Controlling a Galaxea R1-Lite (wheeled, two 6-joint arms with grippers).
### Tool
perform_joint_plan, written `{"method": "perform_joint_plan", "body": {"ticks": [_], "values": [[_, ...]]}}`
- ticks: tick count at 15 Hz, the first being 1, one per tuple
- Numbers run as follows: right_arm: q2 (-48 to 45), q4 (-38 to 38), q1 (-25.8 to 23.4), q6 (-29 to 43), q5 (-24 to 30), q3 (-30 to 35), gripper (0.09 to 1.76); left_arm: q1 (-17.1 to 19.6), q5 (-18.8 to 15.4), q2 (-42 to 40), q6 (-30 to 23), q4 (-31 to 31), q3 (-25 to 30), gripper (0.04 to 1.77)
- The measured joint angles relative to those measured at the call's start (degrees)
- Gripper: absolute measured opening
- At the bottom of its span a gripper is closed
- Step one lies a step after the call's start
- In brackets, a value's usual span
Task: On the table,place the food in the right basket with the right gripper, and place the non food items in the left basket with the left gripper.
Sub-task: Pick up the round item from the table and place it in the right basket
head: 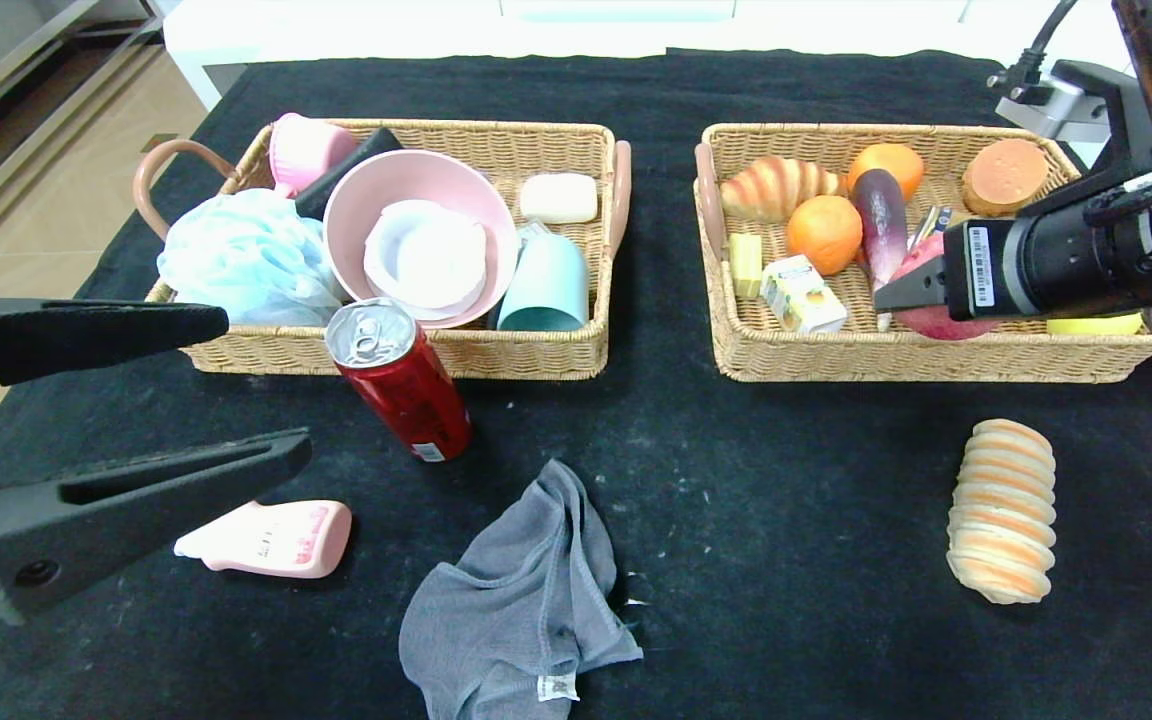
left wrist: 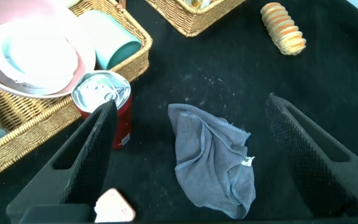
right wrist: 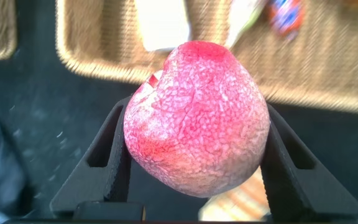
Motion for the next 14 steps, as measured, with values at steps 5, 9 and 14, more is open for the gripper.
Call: {"method": "perform_joint_plan", "body": {"ticks": [5, 9, 14], "values": [[2.3, -3.2, -7.3, -4.8, 6.7, -5.9, 1.21, 0.0, 0.0, 0.0, 0.0, -0.1, 0.0, 1.72], [6.4, -8.6, -11.6, -5.9, 6.9, -11.7, 1.21, 0.0, 0.0, 0.0, 0.0, -0.1, 0.0, 1.72], [12.0, -20.6, -15.7, -7.1, 6.5, -12.8, 1.21, 0.0, -0.1, 0.0, 0.0, -0.1, 0.0, 1.72]]}}
